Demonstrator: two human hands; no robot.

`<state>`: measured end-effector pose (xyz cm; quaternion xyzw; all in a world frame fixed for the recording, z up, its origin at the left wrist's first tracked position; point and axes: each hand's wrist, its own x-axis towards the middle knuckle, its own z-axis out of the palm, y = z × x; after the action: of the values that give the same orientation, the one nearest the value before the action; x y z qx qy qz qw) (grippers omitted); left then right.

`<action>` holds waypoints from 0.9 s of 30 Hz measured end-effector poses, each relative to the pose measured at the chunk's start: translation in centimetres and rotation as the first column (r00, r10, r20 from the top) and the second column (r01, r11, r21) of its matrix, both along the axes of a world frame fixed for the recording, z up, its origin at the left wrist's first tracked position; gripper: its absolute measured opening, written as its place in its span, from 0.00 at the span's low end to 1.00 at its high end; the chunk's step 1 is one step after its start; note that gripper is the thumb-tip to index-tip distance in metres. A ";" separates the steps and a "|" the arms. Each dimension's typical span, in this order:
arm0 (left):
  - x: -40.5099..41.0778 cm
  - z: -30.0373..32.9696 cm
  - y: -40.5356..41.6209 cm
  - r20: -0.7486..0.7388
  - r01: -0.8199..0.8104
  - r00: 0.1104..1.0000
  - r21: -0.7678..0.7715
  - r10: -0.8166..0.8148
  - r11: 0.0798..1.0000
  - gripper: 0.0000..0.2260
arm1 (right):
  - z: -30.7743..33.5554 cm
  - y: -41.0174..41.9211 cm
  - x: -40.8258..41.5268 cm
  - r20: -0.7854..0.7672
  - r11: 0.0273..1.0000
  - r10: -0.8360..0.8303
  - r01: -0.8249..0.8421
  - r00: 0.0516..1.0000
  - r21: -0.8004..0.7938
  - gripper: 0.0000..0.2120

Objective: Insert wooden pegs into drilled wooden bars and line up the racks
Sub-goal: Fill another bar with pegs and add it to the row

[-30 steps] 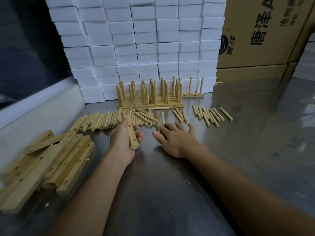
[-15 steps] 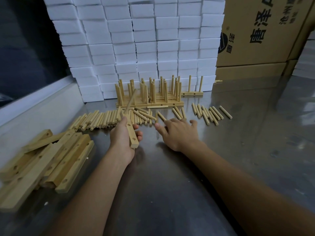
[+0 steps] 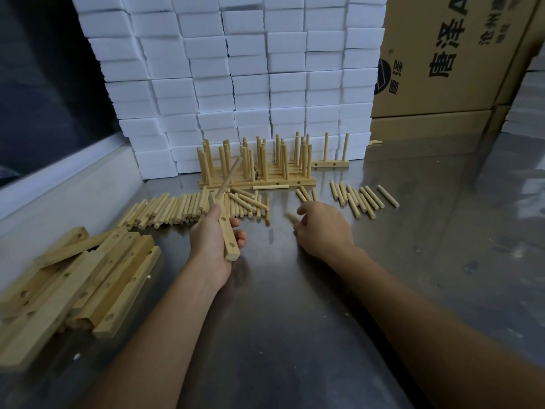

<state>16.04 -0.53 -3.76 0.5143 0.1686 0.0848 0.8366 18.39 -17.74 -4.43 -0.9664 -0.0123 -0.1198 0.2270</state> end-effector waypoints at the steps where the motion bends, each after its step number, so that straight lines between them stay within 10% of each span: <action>1: 0.0 0.0 0.0 0.000 -0.004 1.000 0.002 0.004 1.000 0.16 | 0.0 -0.1 0.0 -0.022 1.000 0.012 -0.012 1.000 0.006 0.14; 9: -0.2 0.2 -0.1 0.006 -0.014 1.000 0.030 0.014 0.999 0.15 | 0.3 0.5 -1.2 0.077 0.933 0.255 -0.266 0.964 0.241 0.18; 11: -0.3 0.2 -0.1 0.007 -0.007 1.000 0.024 0.007 1.000 0.15 | 0.0 0.7 -1.5 0.133 0.915 0.224 -0.256 0.965 0.313 0.08; 20: -0.6 0.2 0.1 0.052 0.049 0.998 -0.046 -0.047 0.998 0.10 | -0.5 0.4 -1.2 0.280 0.856 0.048 -0.184 0.959 0.484 0.28; 27: -0.3 0.0 -0.1 0.067 0.021 0.997 0.037 -0.023 0.999 0.07 | -0.6 0.4 -1.6 0.259 0.829 0.045 -0.181 0.965 0.530 0.24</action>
<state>15.70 -0.61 -3.78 0.5281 0.1328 0.0960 0.8332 16.78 -17.34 -5.02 -0.8370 -0.0619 -0.2182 0.4980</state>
